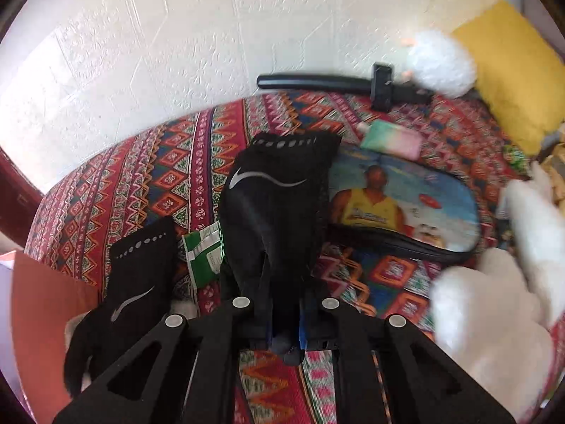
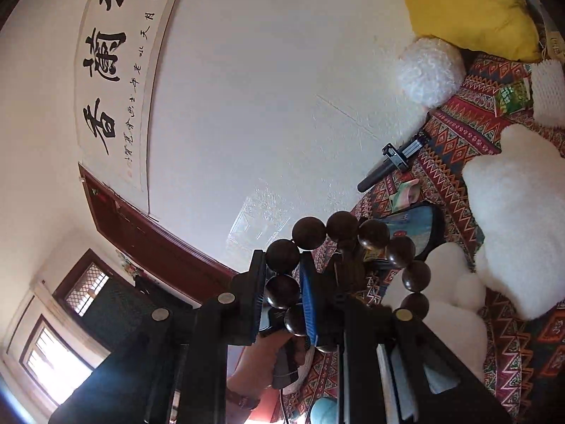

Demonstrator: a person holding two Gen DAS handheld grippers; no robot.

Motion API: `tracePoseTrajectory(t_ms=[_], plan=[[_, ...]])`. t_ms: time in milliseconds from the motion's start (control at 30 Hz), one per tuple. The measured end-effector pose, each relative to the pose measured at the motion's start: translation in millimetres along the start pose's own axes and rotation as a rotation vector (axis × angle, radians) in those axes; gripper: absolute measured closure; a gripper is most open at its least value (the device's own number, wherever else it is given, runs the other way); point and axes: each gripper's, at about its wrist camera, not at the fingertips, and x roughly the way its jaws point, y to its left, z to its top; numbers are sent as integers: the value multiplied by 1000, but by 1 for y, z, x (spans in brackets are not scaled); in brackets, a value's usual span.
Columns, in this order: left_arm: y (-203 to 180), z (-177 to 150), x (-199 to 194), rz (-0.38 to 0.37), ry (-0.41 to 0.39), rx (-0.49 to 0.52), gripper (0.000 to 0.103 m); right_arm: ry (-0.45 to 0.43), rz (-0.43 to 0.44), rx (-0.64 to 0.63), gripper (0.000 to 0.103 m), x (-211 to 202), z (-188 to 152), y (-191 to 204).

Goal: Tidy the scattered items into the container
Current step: 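Grasp a black glove with the left tool while the right tool grasps the wooden bead bracelet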

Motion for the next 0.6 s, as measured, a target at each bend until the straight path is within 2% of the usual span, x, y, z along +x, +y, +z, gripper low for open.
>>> tracePoseTrajectory(t_ms=[133,300,433,600], plan=[[2,-15,-65,-79,-65,17,97,-9,-12,-5,85,-5,-1,1],[13,-32,-166,-103,-165,49,97,-34,-17,12,85,-16,-1,1],[48,-52,-251,-58,-247,29,97,-44,-25,6,85,-20,-1,5],[116,-81,-333,117,-332,-45,97,-55,-20,-13,85,-25,-1,14]])
